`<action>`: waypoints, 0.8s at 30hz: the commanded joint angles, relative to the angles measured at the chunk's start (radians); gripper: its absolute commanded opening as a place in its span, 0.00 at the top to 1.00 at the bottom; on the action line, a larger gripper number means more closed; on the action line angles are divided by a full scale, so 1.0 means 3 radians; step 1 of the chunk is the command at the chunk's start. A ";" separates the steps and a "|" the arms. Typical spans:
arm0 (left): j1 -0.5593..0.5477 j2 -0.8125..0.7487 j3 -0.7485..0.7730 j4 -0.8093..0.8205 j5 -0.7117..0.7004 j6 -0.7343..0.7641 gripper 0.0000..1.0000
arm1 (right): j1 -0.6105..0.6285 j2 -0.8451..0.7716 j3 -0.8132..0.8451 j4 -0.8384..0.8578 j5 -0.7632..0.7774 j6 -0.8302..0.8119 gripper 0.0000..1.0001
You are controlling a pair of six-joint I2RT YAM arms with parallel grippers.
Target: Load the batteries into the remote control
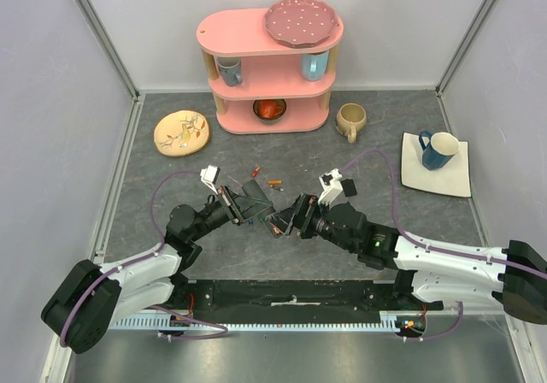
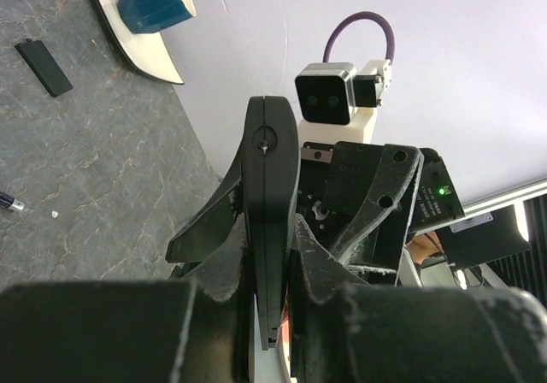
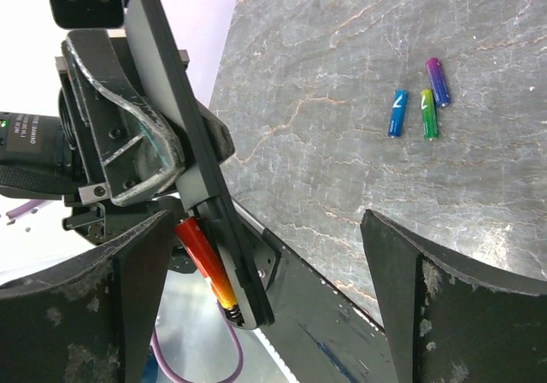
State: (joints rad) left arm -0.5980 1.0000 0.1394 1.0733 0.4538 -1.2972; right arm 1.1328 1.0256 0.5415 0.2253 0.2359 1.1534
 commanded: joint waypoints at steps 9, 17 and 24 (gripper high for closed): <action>-0.0037 -0.0086 0.0133 0.0211 0.0021 -0.0012 0.98 | -0.0048 0.0012 -0.0118 0.0175 -0.0035 0.0123 0.05; -0.0032 -0.0071 0.0134 0.0160 0.0027 0.0013 0.98 | -0.0053 0.0074 -0.0036 0.0175 -0.0137 0.0031 0.03; -0.0032 -0.0015 0.0098 0.0181 0.0016 0.0024 0.98 | -0.0054 0.0058 0.0163 0.0011 -0.0188 -0.0153 0.02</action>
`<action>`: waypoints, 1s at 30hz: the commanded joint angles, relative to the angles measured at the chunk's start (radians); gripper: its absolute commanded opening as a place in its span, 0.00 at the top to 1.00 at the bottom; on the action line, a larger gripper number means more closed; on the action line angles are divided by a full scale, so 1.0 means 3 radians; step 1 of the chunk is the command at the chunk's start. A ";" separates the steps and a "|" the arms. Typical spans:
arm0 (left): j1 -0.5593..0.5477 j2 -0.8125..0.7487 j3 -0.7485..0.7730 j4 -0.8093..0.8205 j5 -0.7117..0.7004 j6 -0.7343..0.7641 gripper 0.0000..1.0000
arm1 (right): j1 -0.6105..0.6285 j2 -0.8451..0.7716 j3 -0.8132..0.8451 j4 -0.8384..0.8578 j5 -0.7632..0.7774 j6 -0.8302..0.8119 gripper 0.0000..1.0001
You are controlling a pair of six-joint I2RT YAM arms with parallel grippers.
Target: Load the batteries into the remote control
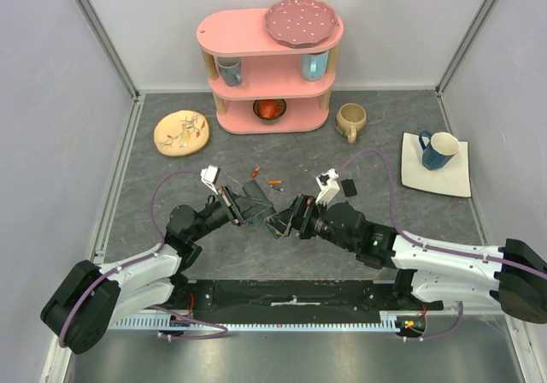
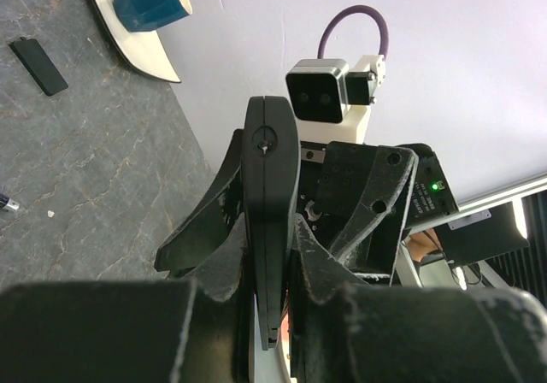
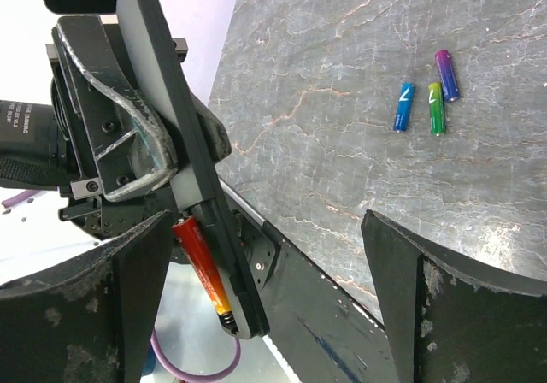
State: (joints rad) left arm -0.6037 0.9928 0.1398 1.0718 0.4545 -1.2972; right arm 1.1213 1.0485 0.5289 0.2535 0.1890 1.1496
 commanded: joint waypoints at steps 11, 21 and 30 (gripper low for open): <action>-0.0013 -0.0016 0.0102 0.0181 0.0014 0.0044 0.98 | -0.0020 -0.0447 0.0180 -0.0313 0.0264 -0.0248 0.02; -0.0013 -0.0042 0.0112 0.0232 0.0024 0.0034 0.98 | -0.0072 -0.0356 0.0154 -0.0237 0.0198 -0.0166 0.02; -0.0013 -0.0073 0.0102 0.0262 0.0019 0.0029 0.98 | -0.0128 -0.0263 0.0103 -0.0088 0.0101 -0.0043 0.02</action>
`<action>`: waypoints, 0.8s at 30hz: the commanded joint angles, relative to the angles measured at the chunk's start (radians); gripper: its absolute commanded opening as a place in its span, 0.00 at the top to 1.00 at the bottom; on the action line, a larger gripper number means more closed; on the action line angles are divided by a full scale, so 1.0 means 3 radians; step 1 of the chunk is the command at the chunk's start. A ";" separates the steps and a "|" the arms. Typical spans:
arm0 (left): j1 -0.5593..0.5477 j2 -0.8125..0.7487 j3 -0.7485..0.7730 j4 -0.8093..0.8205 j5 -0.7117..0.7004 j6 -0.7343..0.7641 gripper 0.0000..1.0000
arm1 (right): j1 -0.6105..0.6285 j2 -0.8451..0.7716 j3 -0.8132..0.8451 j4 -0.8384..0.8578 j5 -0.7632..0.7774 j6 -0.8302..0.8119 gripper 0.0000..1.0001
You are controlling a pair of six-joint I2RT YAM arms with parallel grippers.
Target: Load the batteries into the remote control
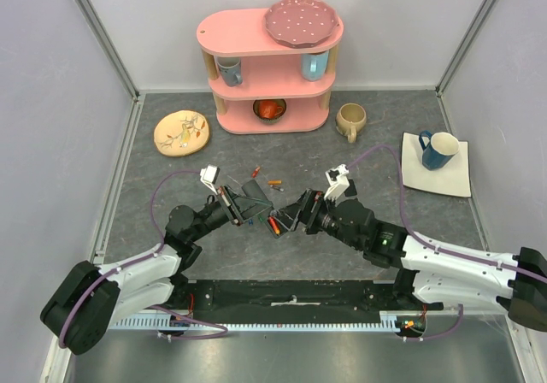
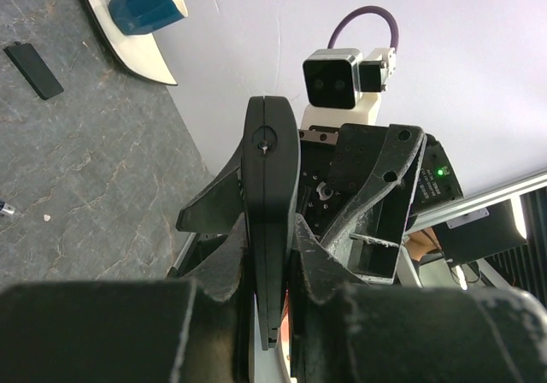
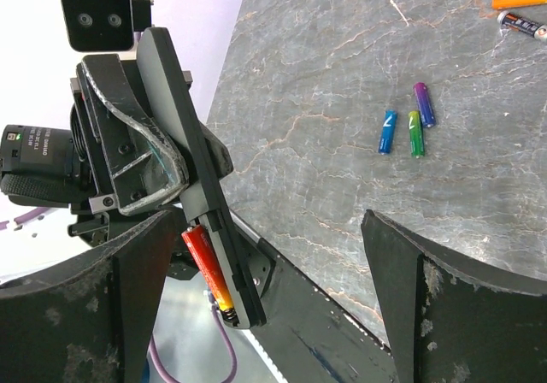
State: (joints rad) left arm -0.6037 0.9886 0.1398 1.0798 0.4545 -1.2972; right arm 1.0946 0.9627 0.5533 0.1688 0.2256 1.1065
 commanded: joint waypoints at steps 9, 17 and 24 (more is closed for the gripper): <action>-0.0013 -0.0074 0.0091 0.0256 0.0009 0.0024 0.98 | -0.0085 0.0094 -0.0009 0.0286 -0.0113 0.0177 0.03; -0.0013 -0.0120 0.0096 0.0272 -0.0053 0.0019 0.98 | -0.0085 0.0156 -0.0080 0.0393 -0.0195 0.0254 0.04; -0.0013 -0.0135 0.0081 0.0287 -0.0083 0.0024 0.98 | -0.0085 0.0145 -0.0126 0.0409 -0.0195 0.0275 0.06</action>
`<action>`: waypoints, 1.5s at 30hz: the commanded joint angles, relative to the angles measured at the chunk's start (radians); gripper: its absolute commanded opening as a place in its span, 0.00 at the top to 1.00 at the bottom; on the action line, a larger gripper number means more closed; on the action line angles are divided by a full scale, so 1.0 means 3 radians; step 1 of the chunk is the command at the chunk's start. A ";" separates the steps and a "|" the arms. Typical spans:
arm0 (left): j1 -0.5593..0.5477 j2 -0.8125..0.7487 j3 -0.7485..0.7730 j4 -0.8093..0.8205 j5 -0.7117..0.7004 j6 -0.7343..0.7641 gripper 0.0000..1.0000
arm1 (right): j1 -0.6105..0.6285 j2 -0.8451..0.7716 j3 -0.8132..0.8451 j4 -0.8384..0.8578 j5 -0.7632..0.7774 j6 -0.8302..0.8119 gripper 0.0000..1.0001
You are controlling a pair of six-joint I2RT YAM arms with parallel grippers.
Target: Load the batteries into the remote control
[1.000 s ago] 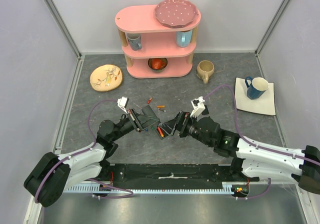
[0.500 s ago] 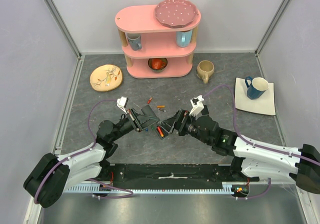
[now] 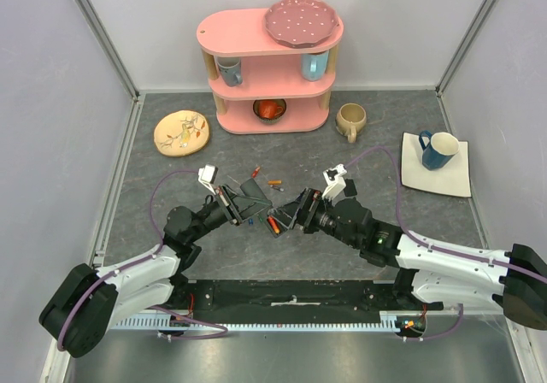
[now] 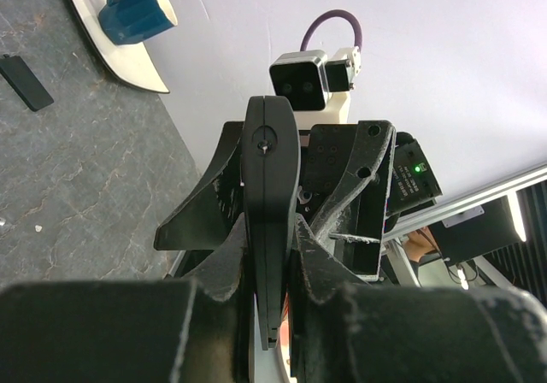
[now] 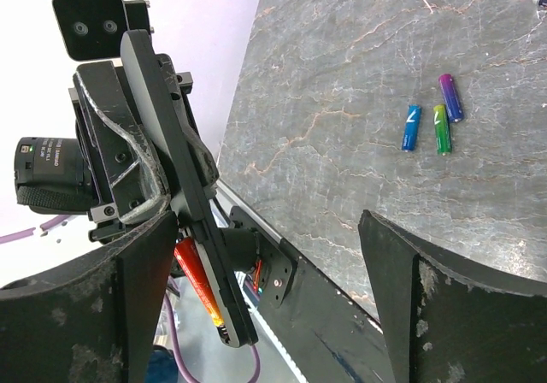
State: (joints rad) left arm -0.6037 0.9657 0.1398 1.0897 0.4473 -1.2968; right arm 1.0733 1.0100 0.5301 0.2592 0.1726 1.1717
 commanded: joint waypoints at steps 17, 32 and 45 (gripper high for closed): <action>-0.0013 -0.0044 0.0158 0.0264 -0.0115 0.0007 0.98 | -0.0019 0.0121 -0.0100 0.0194 -0.0171 0.0093 0.09; -0.0013 -0.0105 0.0214 0.0254 -0.0192 0.0017 0.98 | -0.0014 0.0146 -0.0207 0.0276 -0.0233 0.0149 0.11; -0.0013 -0.0161 0.0260 0.0239 -0.0269 0.0028 0.98 | -0.0014 0.0187 -0.0294 0.0338 -0.0279 0.0185 0.14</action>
State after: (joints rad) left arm -0.6102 0.9466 0.1520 1.0706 0.4198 -1.2964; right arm 1.0695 1.0485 0.4778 0.4107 0.1032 1.2358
